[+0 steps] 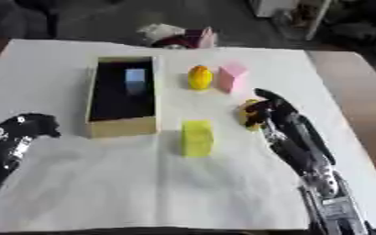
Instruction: Pick up objects on the table and place them in the box.
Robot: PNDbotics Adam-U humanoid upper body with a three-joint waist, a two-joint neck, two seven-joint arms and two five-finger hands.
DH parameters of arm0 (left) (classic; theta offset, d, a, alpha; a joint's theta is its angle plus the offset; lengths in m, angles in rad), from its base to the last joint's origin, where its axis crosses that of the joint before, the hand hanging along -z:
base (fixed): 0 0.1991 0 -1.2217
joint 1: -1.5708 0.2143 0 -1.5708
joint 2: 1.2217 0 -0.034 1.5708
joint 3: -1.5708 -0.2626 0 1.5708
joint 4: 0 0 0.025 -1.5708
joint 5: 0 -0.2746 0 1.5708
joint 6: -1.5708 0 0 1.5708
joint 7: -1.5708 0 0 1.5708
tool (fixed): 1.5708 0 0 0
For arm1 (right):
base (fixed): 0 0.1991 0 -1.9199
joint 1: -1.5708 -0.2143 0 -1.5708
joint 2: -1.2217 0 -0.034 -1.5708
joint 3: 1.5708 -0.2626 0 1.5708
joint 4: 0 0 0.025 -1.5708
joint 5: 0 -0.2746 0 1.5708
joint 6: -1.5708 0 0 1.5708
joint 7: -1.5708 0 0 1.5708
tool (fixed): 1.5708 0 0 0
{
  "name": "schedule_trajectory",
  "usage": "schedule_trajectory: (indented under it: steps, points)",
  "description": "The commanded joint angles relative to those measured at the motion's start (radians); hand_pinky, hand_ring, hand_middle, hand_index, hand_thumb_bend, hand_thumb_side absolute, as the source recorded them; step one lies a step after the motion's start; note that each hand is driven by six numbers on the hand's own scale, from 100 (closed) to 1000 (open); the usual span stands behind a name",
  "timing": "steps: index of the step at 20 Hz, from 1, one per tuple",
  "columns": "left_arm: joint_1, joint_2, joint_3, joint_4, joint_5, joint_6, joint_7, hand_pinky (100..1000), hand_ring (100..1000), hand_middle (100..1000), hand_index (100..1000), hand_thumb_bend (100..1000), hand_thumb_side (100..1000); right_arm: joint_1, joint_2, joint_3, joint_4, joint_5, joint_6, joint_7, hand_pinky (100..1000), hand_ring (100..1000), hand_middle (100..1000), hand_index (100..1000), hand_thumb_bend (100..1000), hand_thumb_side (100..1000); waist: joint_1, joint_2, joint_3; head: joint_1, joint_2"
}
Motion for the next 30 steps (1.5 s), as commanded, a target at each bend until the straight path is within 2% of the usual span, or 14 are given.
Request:
schedule_trajectory:
  steps: [1,17,25,27,30]
  points:
    - [-0.013,0.007,0.002,-0.017,0.007,-0.001,0.001,796,634,623,741,100,709,-0.012,-0.006,0.001,-0.026,-0.004,-0.003,0.001,743,577,641,906,100,607,0.002,-0.011,0.001,0.001,0.005]
    - [-0.016,0.014,0.007,-0.018,0.003,-0.001,0.005,796,635,624,742,100,696,-0.012,-0.007,0.001,-0.025,-0.004,-0.003,0.0,743,577,641,906,100,607,0.002,-0.011,0.002,0.001,0.005]
    - [-0.054,0.096,0.043,-0.057,-0.013,0.004,0.039,792,636,626,745,100,631,-0.009,-0.008,-0.001,-0.024,-0.001,-0.002,-0.002,744,577,641,907,100,608,0.006,-0.013,0.001,-0.002,0.005]
    - [-0.056,0.095,0.046,-0.061,-0.009,0.006,0.042,792,635,625,744,100,635,-0.019,-0.013,0.001,-0.023,0.003,-0.004,0.0,744,577,642,907,100,601,0.006,-0.013,0.002,-0.002,0.005]
    - [-0.05,0.086,0.041,-0.057,-0.006,0.007,0.037,793,635,624,743,100,649,-0.075,-0.046,0.011,-0.02,0.019,-0.012,0.011,749,581,648,911,100,569,0.003,-0.015,0.006,-0.006,0.005]
